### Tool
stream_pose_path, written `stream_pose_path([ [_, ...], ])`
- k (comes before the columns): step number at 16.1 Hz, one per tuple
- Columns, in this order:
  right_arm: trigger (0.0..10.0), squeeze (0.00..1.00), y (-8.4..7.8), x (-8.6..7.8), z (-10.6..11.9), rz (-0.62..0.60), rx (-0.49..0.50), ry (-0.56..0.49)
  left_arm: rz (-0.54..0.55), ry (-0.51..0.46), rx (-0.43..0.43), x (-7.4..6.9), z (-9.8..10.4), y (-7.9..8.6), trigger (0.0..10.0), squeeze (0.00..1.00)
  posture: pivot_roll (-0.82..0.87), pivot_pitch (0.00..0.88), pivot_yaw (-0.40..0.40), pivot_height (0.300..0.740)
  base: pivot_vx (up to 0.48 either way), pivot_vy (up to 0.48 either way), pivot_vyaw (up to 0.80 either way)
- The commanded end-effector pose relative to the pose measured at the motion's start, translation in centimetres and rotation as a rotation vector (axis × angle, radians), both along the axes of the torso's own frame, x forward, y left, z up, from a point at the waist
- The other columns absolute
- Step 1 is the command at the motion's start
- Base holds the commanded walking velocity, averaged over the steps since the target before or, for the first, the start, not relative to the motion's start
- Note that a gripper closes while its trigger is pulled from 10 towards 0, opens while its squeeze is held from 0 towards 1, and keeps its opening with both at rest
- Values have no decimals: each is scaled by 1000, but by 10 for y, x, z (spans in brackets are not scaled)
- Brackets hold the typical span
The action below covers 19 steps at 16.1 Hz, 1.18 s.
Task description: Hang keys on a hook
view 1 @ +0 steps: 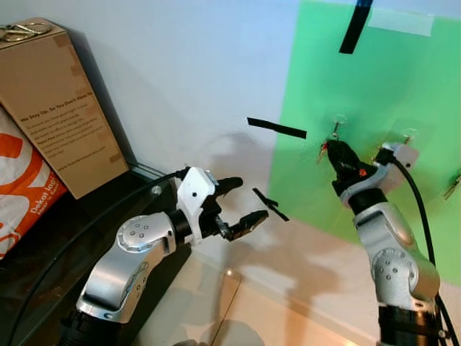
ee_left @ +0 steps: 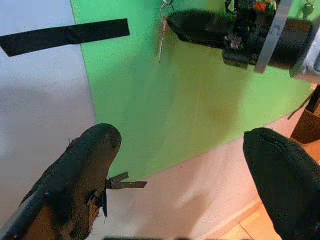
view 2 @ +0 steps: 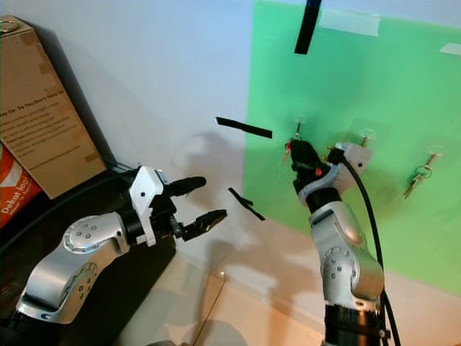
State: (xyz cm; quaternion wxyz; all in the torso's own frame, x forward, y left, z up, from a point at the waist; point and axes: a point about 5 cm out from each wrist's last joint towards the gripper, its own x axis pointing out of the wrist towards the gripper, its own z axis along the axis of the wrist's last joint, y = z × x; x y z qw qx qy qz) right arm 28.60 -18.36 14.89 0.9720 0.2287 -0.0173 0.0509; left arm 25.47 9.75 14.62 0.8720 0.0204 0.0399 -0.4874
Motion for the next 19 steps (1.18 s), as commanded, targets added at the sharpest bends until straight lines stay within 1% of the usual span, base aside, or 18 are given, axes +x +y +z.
stream_pose_path([
  [1,10000,1000,-13,-7,-11,-61,-9,40,-11,-15,-7,0,6,-2,10000,63,-68,0,67,740,0,0,0],
  [2,10000,1000,-14,-8,-11,-65,-15,37,-8,-13,-9,0,6,-2,10000,63,-70,0,68,740,0,0,0],
  [3,10000,1000,-15,-15,-10,-58,-6,17,33,-12,-4,2,2,0,10000,59,-82,0,74,740,0,0,0],
  [4,10000,1000,-14,-18,-8,-37,6,-6,61,-14,-1,4,-1,1,10000,59,-86,0,76,740,0,0,0],
  [5,10000,1000,-9,-24,-2,13,22,-47,104,-17,6,5,-5,3,10000,59,-90,0,77,740,0,0,0],
  [6,10000,1000,-9,-26,-2,19,-2,-57,134,-18,13,6,-7,4,10000,55,-87,0,74,740,0,0,0],
  [7,10000,1000,-11,-29,-3,-14,-69,-52,196,-29,36,8,-10,8,10000,55,-81,0,69,740,0,0,0],
  [8,10000,1000,-11,-30,-3,-22,-78,-53,213,-31,41,8,-11,9,10000,55,-77,0,66,740,0,0,0],
  [9,10000,1000,-14,-32,-7,-52,-144,-23,267,-44,59,9,-13,13,10000,55,-69,0,62,740,0,0,0],
  [10,10000,1000,-15,-33,-10,-79,-204,6,319,-47,67,9,-14,16,10000,51,-64,0,59,740,0,0,-800],
  [11,10000,1000,-14,-35,-13,-89,-247,28,400,-48,77,10,-18,22,10000,47,-62,0,59,740,0,0,-800],
  [12,10000,1000,-11,-37,-15,-81,-268,39,480,-42,80,10,-22,29,10000,47,-68,0,61,740,0,0,-800],
  [13,10000,1000,-9,-39,-17,-86,-322,58,531,-40,90,7,-27,34,10000,51,-73,0,60,740,0,0,-800],
  [14,10000,1000,-9,-40,-22,-106,-346,95,553,-40,107,5,-31,35,10000,51,-80,0,56,740,0,0,-800],
  [15,10000,1000,-9,-40,-23,-125,-387,99,557,-39,120,4,-35,35,10000,51,-85,0,51,740,0,0,-800],
  [16,10000,1000,-5,-42,-25,-94,-386,114,581,-29,114,3,-38,34,10000,55,-86,0,43,740,0,0,-800],
  [19,10000,1000,-1,-44,-26,-77,-403,125,644,-14,99,0,-41,36,10000,55,-70,0,22,740,0,0,-800],
])
